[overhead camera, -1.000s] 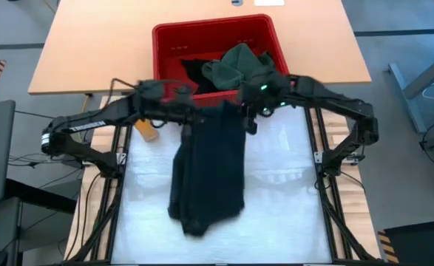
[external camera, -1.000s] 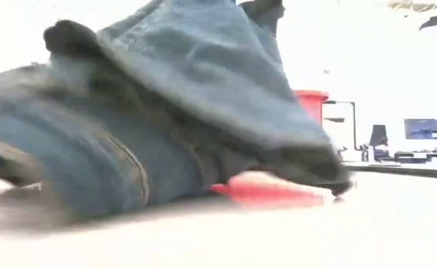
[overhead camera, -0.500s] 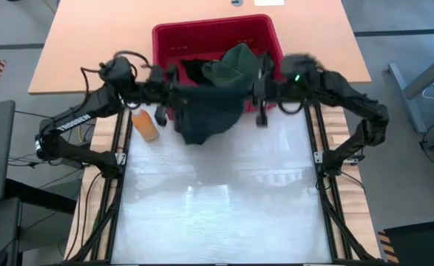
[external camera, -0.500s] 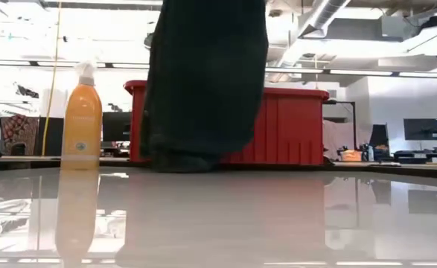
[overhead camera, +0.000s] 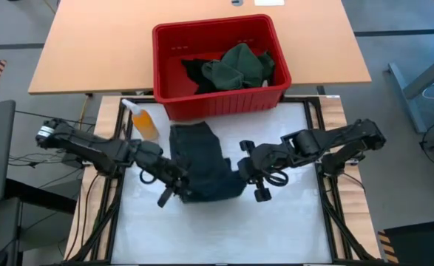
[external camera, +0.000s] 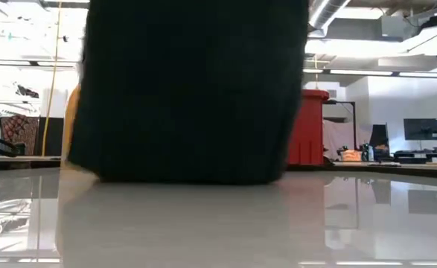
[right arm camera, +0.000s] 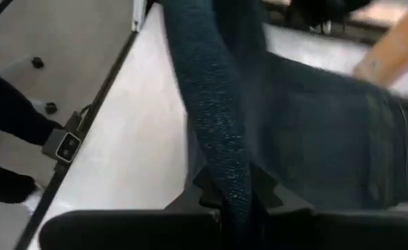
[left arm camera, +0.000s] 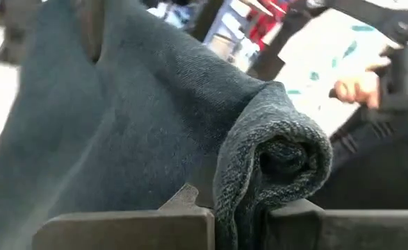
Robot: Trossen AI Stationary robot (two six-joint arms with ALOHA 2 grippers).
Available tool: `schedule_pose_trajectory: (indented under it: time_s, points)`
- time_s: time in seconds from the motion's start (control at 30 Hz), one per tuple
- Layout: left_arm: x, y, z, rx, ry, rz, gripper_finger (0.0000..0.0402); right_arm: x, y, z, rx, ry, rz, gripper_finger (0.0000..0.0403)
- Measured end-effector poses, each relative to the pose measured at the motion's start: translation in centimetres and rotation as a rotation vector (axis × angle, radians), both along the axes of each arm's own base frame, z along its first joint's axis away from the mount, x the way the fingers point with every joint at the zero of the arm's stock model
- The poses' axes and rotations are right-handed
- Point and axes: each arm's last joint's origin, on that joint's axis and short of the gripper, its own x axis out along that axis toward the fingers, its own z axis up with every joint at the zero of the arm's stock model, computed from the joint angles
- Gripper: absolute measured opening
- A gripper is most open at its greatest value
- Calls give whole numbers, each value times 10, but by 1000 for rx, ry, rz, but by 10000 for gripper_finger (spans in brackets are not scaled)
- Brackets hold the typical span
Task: Fold laundry
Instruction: Fold the dark blue pants
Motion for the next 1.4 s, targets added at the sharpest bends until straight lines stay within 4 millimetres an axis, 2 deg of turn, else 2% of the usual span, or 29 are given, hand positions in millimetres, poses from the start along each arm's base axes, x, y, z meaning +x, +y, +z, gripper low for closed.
schedule_pose_trajectory:
  time_s: [0.2, 0.3, 0.37, 0.5, 0.73, 0.87, 1.0, 1.13, 1.27, 1.4]
  points:
    - [-4, -19, -12, -72, -2, 61, 7, -3, 0, -2, 50, 43, -7, 36]
    - [-4, -20, -7, -61, -82, 77, 7, -3, 0, 1, 19, 16, 19, 36]
    - [-4, -20, 3, -68, -184, 74, 7, -4, -2, 11, -22, -27, 31, 36]
    - [-6, -19, 35, -58, -383, 61, 7, -9, -4, 42, -117, -162, 31, 36]
    - [-16, -16, 108, 0, -654, 69, 8, -37, 0, 121, -151, -493, 90, 36]
    - [-15, -22, 144, 54, -734, 74, 9, -53, 7, 146, -142, -612, 135, 36]
    - [-2, -28, 162, 100, -691, 67, 10, -56, 12, 149, -156, -637, 140, 36]
    - [12, -23, 165, 166, -608, 64, 10, -51, 4, 142, -192, -582, 99, 36]
    - [10, -1, 168, 261, -536, 112, 10, -40, -17, 138, -248, -545, 19, 36]
    - [-1, 30, 172, 352, -467, 207, 10, -34, -45, 138, -303, -528, -79, 36]
